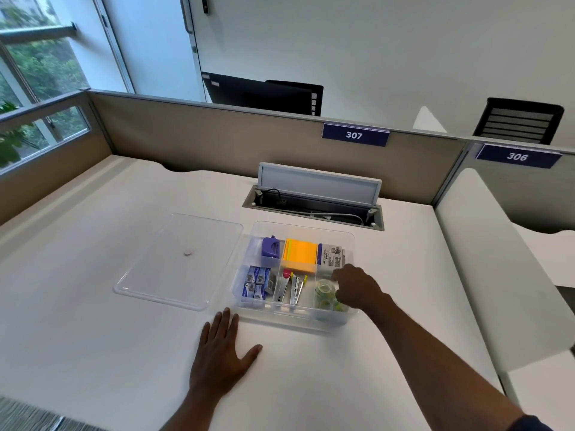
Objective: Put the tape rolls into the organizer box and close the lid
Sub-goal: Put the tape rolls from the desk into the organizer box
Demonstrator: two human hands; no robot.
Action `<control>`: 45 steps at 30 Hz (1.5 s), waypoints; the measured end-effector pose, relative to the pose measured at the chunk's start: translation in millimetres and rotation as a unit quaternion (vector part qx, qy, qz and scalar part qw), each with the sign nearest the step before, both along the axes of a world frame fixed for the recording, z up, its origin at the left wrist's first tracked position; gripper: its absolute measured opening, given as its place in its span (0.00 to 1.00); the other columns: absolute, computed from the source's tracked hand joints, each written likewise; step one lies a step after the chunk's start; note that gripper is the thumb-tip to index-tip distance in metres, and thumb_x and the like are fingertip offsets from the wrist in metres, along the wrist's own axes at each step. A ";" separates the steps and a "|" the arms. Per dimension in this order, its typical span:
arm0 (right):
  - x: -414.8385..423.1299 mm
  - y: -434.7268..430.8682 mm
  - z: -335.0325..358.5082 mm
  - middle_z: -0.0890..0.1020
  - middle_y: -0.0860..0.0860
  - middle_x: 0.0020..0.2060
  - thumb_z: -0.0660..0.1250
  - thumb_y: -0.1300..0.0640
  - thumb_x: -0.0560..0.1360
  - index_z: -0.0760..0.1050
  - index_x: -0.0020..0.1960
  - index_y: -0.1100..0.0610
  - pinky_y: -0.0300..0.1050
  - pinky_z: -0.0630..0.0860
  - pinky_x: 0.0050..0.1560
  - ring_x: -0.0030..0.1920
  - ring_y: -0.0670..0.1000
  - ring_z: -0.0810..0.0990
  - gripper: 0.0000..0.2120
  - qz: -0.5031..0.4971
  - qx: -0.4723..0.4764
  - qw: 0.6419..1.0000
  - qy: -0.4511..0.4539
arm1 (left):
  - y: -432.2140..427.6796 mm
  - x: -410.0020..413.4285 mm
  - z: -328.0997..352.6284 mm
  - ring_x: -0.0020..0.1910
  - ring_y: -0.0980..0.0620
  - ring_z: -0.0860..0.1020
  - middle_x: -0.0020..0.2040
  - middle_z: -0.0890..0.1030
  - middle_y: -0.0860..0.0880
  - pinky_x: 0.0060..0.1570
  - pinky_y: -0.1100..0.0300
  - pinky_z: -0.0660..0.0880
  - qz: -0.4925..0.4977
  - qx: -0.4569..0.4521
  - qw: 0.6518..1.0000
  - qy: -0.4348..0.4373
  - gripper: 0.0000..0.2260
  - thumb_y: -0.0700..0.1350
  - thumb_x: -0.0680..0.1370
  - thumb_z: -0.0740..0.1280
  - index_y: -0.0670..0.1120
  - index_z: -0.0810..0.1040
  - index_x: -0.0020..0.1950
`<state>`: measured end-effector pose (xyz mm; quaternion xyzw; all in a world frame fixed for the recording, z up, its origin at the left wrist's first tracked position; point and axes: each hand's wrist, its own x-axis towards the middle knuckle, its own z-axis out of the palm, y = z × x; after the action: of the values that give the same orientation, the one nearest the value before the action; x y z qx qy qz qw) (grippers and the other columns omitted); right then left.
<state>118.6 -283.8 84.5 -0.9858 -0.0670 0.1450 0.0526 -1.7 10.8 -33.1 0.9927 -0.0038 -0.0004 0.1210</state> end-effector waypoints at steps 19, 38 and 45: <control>12.3 18.0 -25.1 0.70 0.60 0.66 0.62 0.54 0.77 0.72 0.65 0.54 0.55 0.77 0.60 0.58 0.60 0.79 0.17 0.054 -0.077 0.996 0.004 | 0.5 0.4 -2.4 0.77 0.48 0.53 0.78 0.56 0.46 0.75 0.51 0.49 0.002 -0.008 1.000 0.002 0.42 0.74 0.71 0.48 0.47 0.57 0.76; 15.3 26.4 -36.0 0.71 0.59 0.65 0.59 0.55 0.78 0.73 0.65 0.57 0.55 0.76 0.59 0.58 0.59 0.79 0.17 0.026 -0.100 0.995 0.006 | 1.5 -1.4 -4.3 0.78 0.50 0.48 0.79 0.51 0.47 0.76 0.53 0.42 0.002 -0.001 1.000 -0.003 0.43 0.75 0.71 0.46 0.48 0.53 0.77; 16.5 25.0 -33.7 0.69 0.58 0.66 0.60 0.55 0.78 0.70 0.69 0.54 0.53 0.76 0.60 0.60 0.59 0.78 0.19 0.012 -0.094 0.995 0.021 | 0.5 -1.0 -2.3 0.77 0.50 0.48 0.79 0.51 0.48 0.75 0.54 0.41 0.002 -0.006 1.000 -0.005 0.42 0.74 0.71 0.47 0.48 0.53 0.77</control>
<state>135.1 -258.7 50.8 -0.9822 -0.0636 0.1721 -0.0410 -2.7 11.3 -35.4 0.9919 -0.0025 0.0050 0.1273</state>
